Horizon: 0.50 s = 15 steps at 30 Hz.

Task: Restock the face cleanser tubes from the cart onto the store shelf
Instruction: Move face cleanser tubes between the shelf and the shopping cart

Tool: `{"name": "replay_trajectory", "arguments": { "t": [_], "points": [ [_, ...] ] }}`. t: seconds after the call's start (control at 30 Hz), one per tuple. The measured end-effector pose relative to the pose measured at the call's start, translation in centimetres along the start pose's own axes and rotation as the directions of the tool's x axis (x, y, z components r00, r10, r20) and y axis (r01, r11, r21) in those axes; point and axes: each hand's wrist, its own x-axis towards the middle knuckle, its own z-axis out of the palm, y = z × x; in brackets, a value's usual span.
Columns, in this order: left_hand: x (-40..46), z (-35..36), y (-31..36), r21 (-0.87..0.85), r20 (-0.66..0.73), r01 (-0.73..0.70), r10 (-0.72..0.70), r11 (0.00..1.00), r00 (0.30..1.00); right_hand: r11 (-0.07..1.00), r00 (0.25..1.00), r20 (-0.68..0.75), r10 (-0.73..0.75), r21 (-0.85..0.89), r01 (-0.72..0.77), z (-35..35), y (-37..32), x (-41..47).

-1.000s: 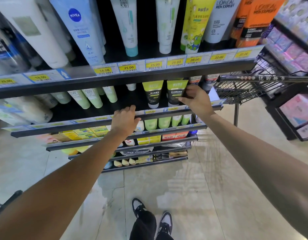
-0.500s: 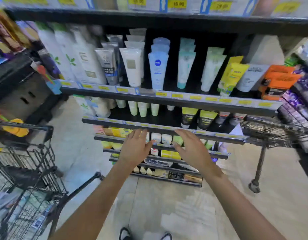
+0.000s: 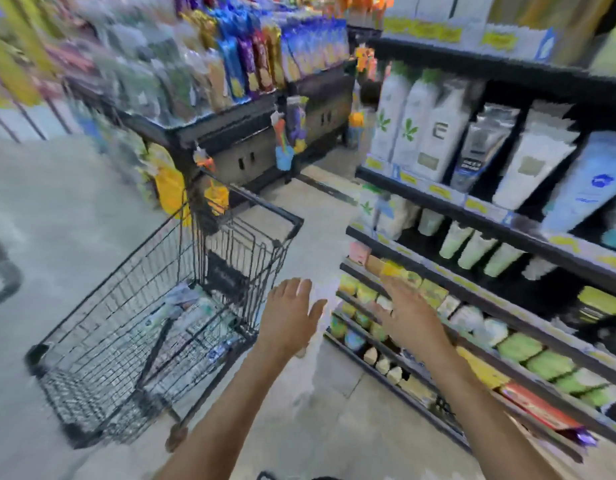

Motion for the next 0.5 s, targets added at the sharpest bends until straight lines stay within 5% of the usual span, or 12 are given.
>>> {"name": "replay_trajectory", "arguments": {
  "t": [0.5],
  "points": [
    [-6.7,-4.5,-23.4,-0.026,-0.009,0.47,-0.471,0.882,0.882,0.932,0.901,0.246,-0.358,0.034,0.361,13.6,-23.0,12.0]
  ]
}}
